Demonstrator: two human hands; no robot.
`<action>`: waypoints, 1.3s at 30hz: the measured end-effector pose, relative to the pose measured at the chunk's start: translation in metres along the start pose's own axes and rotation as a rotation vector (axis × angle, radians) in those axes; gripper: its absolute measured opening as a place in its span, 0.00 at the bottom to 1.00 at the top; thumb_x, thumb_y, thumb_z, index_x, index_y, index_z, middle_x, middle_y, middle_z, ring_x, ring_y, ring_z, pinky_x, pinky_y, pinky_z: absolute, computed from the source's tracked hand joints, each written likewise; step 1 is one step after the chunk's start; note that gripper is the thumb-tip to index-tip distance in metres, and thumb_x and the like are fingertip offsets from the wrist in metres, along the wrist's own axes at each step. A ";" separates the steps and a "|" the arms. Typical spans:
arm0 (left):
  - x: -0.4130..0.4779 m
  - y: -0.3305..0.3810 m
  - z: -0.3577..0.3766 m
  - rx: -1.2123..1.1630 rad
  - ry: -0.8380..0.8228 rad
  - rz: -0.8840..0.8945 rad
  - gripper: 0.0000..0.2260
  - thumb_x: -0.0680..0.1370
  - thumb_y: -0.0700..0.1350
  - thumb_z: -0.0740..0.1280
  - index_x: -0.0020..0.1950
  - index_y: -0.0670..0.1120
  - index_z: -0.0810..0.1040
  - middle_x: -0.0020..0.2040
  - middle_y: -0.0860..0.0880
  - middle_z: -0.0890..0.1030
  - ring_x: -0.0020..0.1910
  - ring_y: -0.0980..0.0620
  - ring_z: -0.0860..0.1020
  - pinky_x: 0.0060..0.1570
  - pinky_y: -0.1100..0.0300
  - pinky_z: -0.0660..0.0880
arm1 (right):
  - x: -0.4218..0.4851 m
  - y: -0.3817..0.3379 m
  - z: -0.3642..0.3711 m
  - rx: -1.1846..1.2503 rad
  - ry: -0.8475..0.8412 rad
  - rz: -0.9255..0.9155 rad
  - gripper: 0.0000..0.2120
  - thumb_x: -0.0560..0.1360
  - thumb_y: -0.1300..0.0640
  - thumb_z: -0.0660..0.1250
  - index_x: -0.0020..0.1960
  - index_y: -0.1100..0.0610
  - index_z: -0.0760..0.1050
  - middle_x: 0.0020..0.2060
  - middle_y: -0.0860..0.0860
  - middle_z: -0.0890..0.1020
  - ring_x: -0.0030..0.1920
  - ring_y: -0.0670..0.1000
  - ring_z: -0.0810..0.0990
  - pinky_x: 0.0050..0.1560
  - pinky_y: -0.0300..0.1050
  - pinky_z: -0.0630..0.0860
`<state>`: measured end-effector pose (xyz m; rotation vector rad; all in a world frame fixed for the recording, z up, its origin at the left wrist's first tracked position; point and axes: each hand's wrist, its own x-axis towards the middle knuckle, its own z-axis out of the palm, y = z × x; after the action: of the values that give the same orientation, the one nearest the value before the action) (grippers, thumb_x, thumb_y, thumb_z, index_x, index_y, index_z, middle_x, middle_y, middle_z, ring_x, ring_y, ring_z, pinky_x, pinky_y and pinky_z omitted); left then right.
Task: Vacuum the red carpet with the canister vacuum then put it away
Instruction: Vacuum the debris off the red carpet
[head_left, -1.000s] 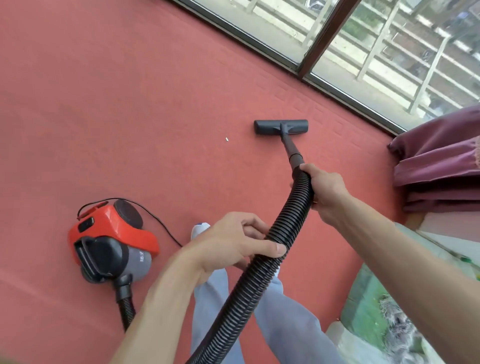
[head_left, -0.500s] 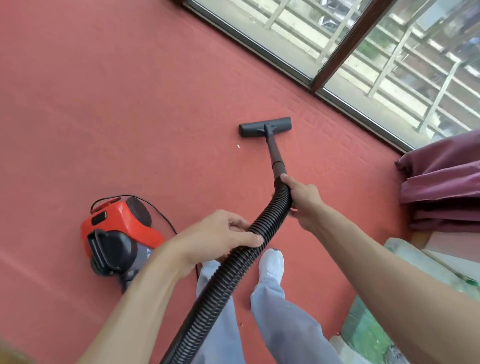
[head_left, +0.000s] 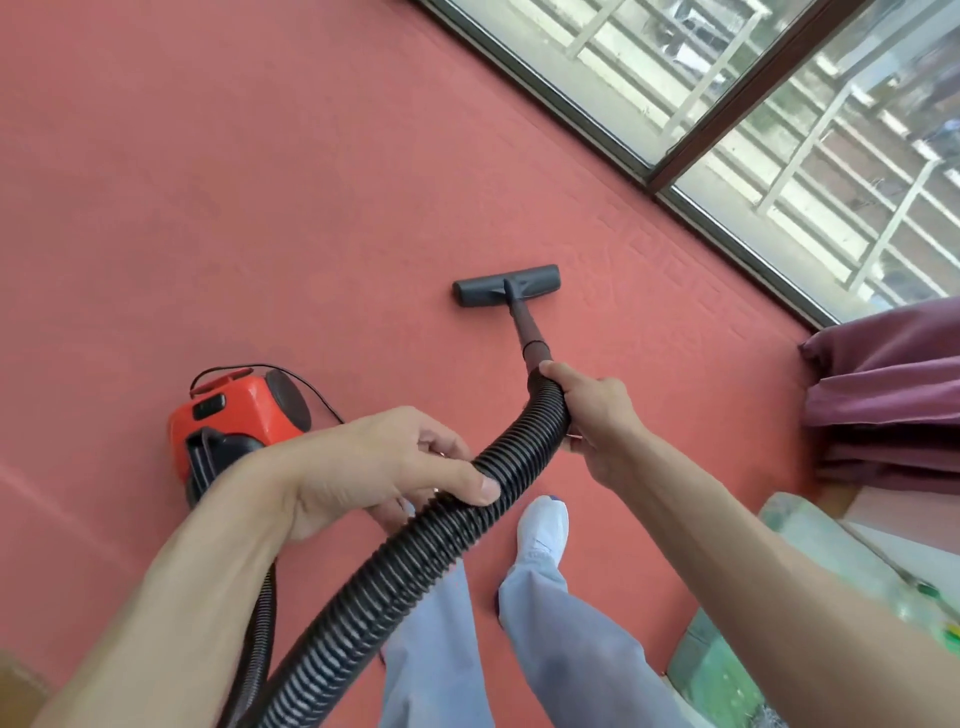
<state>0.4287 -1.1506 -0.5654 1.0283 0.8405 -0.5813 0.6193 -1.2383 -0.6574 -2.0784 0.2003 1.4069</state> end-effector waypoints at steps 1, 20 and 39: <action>0.002 -0.005 0.001 -0.011 0.043 -0.001 0.15 0.73 0.49 0.75 0.52 0.38 0.82 0.47 0.38 0.85 0.42 0.44 0.83 0.45 0.53 0.80 | 0.006 0.000 0.006 0.024 -0.001 0.010 0.14 0.74 0.51 0.70 0.51 0.61 0.79 0.42 0.57 0.83 0.37 0.53 0.79 0.34 0.39 0.73; -0.005 0.005 -0.006 -0.061 -0.051 0.053 0.11 0.72 0.49 0.78 0.49 0.44 0.85 0.39 0.45 0.85 0.36 0.47 0.84 0.35 0.61 0.78 | -0.028 0.022 -0.032 0.183 0.149 0.015 0.12 0.74 0.53 0.69 0.45 0.63 0.78 0.28 0.53 0.75 0.24 0.48 0.72 0.29 0.41 0.71; 0.045 0.062 0.009 0.266 -0.126 0.008 0.15 0.67 0.56 0.79 0.51 0.54 0.86 0.47 0.46 0.87 0.43 0.48 0.86 0.46 0.54 0.79 | -0.009 0.022 -0.077 0.528 0.235 0.081 0.09 0.75 0.54 0.65 0.47 0.60 0.76 0.33 0.53 0.76 0.32 0.51 0.75 0.37 0.45 0.74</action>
<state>0.5042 -1.1344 -0.5689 1.2218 0.6594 -0.7571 0.6663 -1.3011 -0.6391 -1.7929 0.6808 1.0080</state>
